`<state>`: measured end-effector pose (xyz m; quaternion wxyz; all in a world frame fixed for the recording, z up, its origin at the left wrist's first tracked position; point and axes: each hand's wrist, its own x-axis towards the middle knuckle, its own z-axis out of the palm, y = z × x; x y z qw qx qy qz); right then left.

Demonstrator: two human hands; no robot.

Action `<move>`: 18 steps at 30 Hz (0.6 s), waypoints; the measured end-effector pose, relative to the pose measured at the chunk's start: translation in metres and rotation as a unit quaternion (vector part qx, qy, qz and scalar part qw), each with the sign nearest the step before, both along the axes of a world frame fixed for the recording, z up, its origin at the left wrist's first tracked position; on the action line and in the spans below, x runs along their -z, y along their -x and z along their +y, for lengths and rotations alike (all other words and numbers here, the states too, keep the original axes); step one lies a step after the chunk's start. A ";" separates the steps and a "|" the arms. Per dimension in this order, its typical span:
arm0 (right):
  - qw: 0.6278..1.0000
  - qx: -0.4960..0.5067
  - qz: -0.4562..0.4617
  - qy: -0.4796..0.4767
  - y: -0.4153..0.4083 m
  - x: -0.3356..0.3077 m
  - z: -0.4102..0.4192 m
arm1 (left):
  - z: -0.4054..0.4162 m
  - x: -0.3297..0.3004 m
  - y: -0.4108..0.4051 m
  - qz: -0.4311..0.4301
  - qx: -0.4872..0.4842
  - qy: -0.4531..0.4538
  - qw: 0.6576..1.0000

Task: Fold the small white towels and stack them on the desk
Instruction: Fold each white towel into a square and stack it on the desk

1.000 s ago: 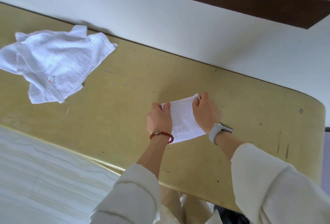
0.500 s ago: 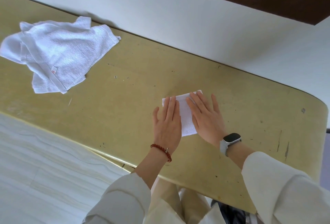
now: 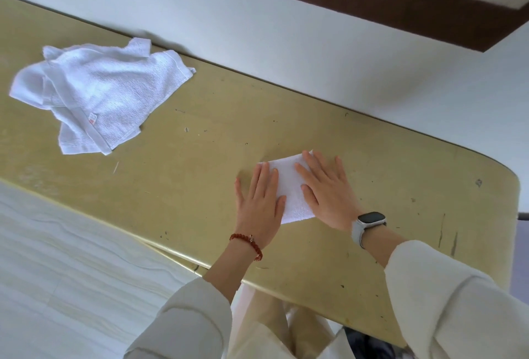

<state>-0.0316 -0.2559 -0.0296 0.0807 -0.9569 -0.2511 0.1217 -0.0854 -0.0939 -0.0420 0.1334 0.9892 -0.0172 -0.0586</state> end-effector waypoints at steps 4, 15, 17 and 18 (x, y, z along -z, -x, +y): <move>0.961 0.234 -0.026 -0.147 0.016 -0.011 -0.001 | -0.004 -0.021 -0.001 -0.018 -0.226 0.125 0.966; 0.862 0.455 0.218 -0.048 -0.022 -0.017 0.017 | -0.012 -0.032 -0.032 0.174 -0.377 0.125 0.901; 0.864 0.450 0.217 -0.064 -0.022 -0.018 0.020 | -0.014 -0.033 -0.036 0.180 -0.364 0.120 0.906; 0.867 0.446 0.204 -0.085 -0.020 -0.018 0.021 | -0.015 -0.034 -0.037 0.176 -0.359 0.121 0.909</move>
